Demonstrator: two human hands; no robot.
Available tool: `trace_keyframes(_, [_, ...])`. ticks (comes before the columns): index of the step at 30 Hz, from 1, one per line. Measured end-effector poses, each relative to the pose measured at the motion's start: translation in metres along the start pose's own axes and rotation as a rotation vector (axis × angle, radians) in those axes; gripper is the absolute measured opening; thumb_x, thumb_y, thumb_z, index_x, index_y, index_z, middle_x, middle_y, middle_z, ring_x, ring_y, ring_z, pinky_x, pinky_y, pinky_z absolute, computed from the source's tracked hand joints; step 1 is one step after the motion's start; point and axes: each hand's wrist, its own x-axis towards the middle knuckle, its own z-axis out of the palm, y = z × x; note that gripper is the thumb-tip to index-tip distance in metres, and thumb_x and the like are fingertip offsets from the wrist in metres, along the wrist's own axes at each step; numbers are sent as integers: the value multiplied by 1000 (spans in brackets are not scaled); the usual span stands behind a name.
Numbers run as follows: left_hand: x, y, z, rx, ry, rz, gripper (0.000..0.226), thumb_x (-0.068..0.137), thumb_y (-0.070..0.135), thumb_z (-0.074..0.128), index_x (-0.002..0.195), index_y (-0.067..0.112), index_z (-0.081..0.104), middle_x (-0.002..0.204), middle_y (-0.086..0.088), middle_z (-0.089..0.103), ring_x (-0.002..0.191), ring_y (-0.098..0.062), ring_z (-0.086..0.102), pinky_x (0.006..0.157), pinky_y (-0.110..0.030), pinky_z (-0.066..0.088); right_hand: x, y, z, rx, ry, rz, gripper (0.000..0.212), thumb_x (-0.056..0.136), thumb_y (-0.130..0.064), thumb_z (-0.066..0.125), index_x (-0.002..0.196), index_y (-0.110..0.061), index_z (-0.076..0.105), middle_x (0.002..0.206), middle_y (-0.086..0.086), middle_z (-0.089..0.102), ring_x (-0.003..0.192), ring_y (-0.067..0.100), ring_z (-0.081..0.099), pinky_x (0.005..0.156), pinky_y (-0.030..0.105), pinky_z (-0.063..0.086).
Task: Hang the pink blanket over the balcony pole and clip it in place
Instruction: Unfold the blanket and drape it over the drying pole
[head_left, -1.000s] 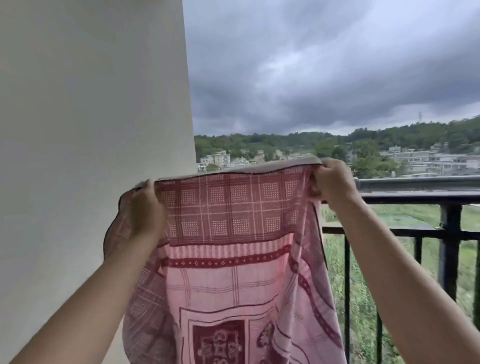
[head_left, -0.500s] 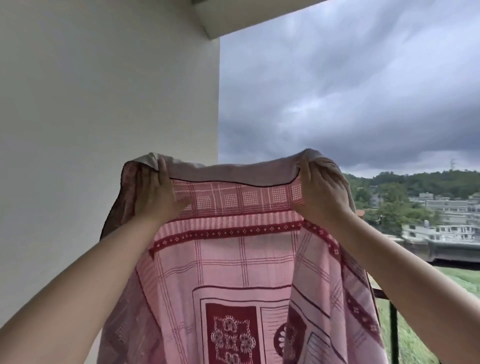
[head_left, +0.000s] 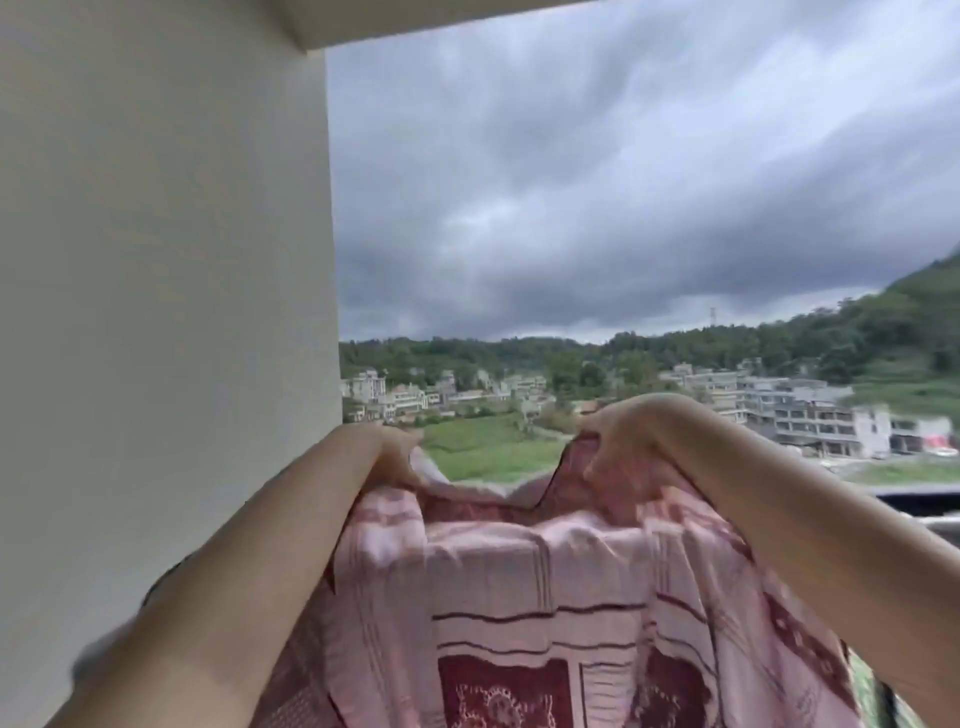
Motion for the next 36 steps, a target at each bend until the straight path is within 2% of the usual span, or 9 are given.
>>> trace_keyframes(2, [-11, 5, 27, -112, -300, 28, 63, 88, 46, 48, 140, 15, 31, 146, -6, 36, 125, -23, 43, 110, -39, 35, -3, -7, 28, 143, -320, -22, 50, 91, -23, 50, 137, -12, 33, 136, 16, 47, 88, 24, 59, 77, 32, 51])
trace_keyframes(5, [-36, 11, 38, -237, -301, 157, 45, 93, 40, 42, 131, 16, 46, 138, 1, 45, 119, -16, 46, 107, -33, 36, -24, -18, 46, 395, -318, -240, 26, 94, -25, 43, 106, -8, 59, 97, -1, 66, 85, 20, 53, 64, 16, 48])
trace_keyframes(11, [-86, 7, 53, -505, 480, 302, 21, 90, 22, 53, 74, 10, 59, 67, -6, 58, 65, -18, 53, 62, -26, 39, -65, -35, 62, 282, 89, -570, 14, 80, -35, 64, 73, -23, 64, 50, -15, 53, 47, 1, 42, 50, 22, 33])
trace_keyframes(14, [-128, 2, 67, -506, 857, 386, 34, 82, 37, 58, 81, 3, 67, 72, -11, 68, 63, -17, 58, 64, -22, 45, -72, -38, 74, 179, 243, -552, 26, 80, -31, 64, 80, -5, 65, 68, 0, 52, 64, 15, 47, 56, 24, 36])
trace_keyframes(17, [-158, -8, 100, -87, 998, 337, 57, 65, 58, 57, 86, 6, 70, 79, -10, 69, 70, -22, 63, 65, -31, 52, -80, -38, 81, 112, 464, -647, 30, 84, -26, 59, 104, -5, 66, 71, -17, 45, 75, 12, 51, 63, 6, 37])
trace_keyframes(22, [-171, -27, 134, -56, 909, -43, 40, 62, 3, 80, 100, 3, 68, 66, -15, 66, 55, -31, 64, 45, -38, 57, -82, -39, 98, 36, 757, -766, 52, 85, -47, 43, 100, -5, 69, 73, -1, 57, 70, 17, 56, 67, 22, 47])
trace_keyframes(29, [-188, -32, 108, -322, 874, -143, 21, 85, 3, 48, 95, 3, 66, 89, -24, 67, 86, -39, 63, 69, -36, 46, -79, -35, 112, -144, 1140, -735, 60, 94, -45, 26, 78, -10, 72, 63, 0, 59, 56, 15, 57, 57, 17, 44])
trace_keyframes(34, [-164, -75, 63, -693, 665, -385, 26, 84, -6, 41, 102, -6, 60, 94, -28, 65, 85, -37, 64, 70, -30, 55, -93, -53, 68, -5, 920, -211, 41, 93, -30, 38, 62, -10, 54, 51, 1, 53, 45, 13, 51, 52, 28, 50])
trace_keyframes(36, [-143, -76, 38, -839, 679, -432, 29, 87, -3, 40, 110, -11, 55, 111, -31, 61, 102, -41, 60, 88, -41, 54, -69, -54, 37, 266, 765, -15, 37, 93, -15, 45, 56, -8, 50, 45, 0, 50, 46, 15, 48, 47, 25, 48])
